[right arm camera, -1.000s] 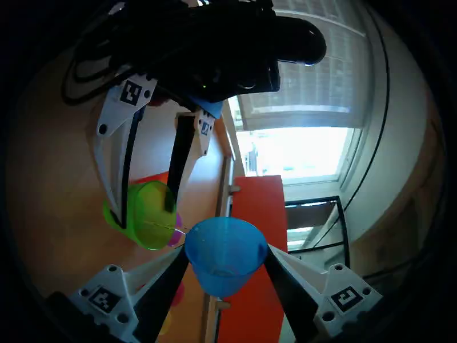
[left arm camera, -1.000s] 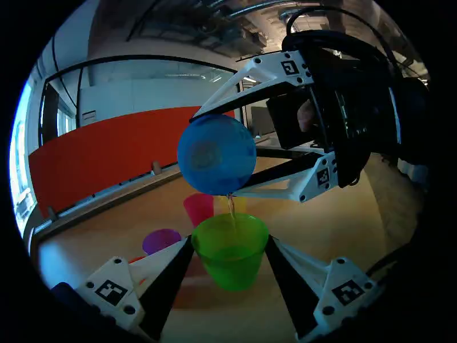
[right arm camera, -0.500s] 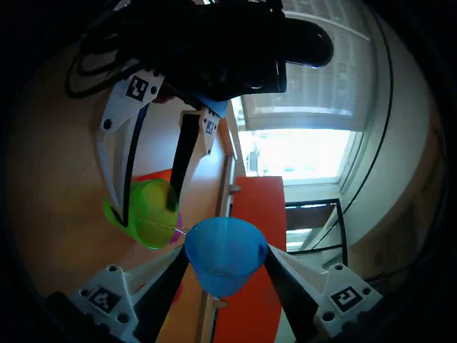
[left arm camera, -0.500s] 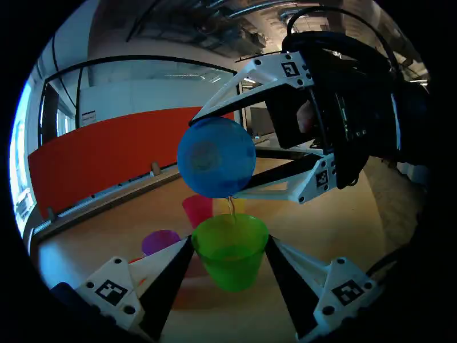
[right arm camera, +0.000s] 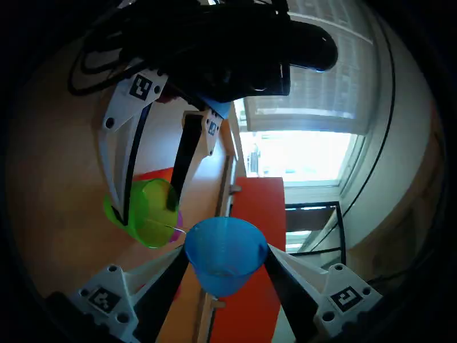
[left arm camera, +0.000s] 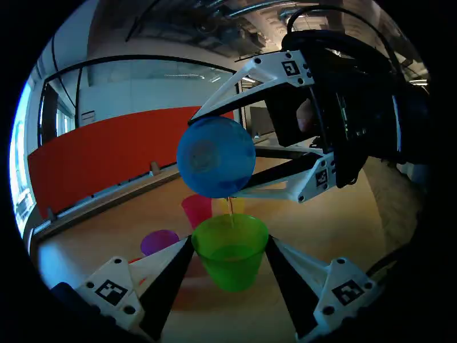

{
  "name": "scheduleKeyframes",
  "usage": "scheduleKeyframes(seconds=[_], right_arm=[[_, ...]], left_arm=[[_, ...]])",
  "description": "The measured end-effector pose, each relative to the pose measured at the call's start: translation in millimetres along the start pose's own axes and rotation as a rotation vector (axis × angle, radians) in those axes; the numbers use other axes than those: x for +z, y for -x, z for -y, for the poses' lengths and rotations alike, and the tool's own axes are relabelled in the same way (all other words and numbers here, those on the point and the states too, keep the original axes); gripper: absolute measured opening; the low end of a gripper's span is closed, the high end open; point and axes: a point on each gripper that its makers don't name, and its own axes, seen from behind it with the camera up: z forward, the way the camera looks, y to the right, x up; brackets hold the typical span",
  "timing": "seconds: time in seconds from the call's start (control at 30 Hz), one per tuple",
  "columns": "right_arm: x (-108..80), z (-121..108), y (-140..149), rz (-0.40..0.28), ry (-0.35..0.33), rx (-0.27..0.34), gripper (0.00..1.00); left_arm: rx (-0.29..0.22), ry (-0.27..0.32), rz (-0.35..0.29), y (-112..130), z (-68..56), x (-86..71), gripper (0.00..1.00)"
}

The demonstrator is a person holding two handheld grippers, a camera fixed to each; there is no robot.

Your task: Pour water

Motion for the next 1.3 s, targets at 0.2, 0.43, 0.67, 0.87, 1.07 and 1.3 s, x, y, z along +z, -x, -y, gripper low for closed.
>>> scheduleKeyframes(seconds=[0.2,0.43,0.67,0.87,1.07,1.3], right_arm=[[-0.3,0.0,-3.6,-0.004,0.005,-0.007,0.93],[0.3,0.9,-4.7,-0.003,0.006,-0.025,0.92],[3.2,2.2,-4.5,-0.002,0.007,-0.047,0.93],[6.1,2.5,-4.6,-0.005,0.008,-0.061,0.93],[8.4,2.8,-3.8,-0.004,0.006,-0.077,0.93],[9.2,3.4,-4.8,-0.001,0.006,-0.095,0.92]], left_arm=[[0.000,0.003,-0.002,-1.1,-1.2,0.3,0.89],[0.002,0.004,-0.004,-2.1,-1.4,0.6,0.89],[0.001,0.003,-0.006,-3.3,-1.4,0.8,0.89],[-0.001,0.003,-0.006,-2.5,-1.1,0.6,0.89],[-0.003,0.003,-0.009,-3.7,-1.1,0.7,0.89],[-0.005,0.004,-0.011,-4.2,-1.3,0.6,0.89]])
